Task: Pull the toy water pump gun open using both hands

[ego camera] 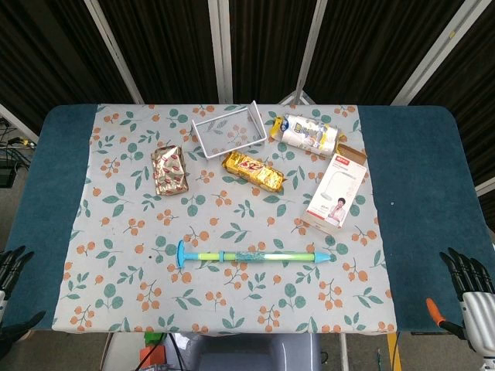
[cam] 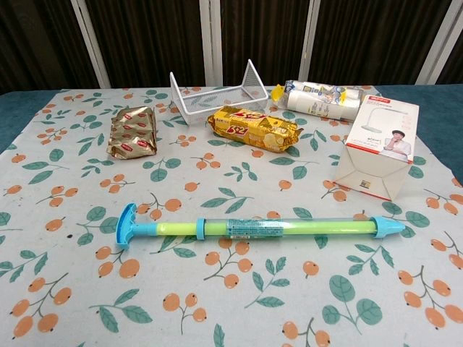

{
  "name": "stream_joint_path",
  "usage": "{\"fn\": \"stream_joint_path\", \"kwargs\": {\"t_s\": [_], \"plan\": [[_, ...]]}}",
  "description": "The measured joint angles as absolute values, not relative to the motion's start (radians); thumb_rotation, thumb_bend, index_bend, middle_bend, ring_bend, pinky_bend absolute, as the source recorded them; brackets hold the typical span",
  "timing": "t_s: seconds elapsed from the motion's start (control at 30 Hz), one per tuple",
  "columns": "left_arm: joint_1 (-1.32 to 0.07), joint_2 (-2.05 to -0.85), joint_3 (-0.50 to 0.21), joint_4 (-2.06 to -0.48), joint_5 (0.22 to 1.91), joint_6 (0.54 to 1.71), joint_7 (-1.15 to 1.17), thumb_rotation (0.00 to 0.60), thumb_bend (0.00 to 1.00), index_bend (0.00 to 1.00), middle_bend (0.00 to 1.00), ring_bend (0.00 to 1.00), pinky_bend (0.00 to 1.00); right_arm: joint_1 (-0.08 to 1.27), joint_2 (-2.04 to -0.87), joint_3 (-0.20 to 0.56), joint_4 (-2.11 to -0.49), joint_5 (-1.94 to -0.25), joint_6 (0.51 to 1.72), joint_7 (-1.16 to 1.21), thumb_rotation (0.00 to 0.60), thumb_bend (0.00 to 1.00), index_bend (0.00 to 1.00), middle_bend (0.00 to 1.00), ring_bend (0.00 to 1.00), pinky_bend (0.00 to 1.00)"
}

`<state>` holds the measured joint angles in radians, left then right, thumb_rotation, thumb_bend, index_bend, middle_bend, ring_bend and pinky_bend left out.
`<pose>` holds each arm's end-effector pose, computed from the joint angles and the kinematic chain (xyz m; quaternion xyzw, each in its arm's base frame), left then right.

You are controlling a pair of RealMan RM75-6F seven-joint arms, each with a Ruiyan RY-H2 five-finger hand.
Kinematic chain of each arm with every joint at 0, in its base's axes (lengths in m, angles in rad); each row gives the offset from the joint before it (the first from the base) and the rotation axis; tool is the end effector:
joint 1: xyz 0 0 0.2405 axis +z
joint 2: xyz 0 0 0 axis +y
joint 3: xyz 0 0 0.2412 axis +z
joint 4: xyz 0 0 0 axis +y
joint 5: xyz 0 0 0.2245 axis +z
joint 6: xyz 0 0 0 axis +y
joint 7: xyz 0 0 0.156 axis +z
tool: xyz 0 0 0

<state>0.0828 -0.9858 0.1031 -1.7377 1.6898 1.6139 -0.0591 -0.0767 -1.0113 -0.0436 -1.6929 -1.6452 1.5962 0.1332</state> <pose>-0.2907 0.1085 0.1548 -0.6028 -0.4287 -0.3828 0.5535 -0.3011 -0.1232 0.1583 0.5773 -0.4352 0.4039 0.5606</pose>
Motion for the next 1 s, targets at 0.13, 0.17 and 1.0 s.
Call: {"fn": "stream_joint_path", "kwargs": {"t_s": [0.13,0.17,1.0], "plan": [[0.083,-0.985,0.103,-1.736,1.689,1.614,-0.062,0.600,0.02,0.00,0.00,0.00,0.00,-0.077,-1.012,-0.044,-1.693,-1.648,1.598,0.130,0.600,0.37,0.00,0.00,0.00,0.00],[0.083,-0.985,0.103,-1.737,1.689,1.614,-0.063,0.600,0.02,0.00,0.00,0.00,0.00,-0.077,-1.012,-0.044,-1.692,-1.648,1.598,0.129,0.600,0.37,0.00,0.00,0.00,0.00],[0.066,-0.968,0.103,-1.761,1.685,1.580,-0.032,0.600,0.03,0.00,0.00,0.00,0.00,-0.074,-1.009,-0.046,-1.691,-1.647,1.591,0.139,0.600,0.37,0.00,0.00,0.00,0.00]]}}
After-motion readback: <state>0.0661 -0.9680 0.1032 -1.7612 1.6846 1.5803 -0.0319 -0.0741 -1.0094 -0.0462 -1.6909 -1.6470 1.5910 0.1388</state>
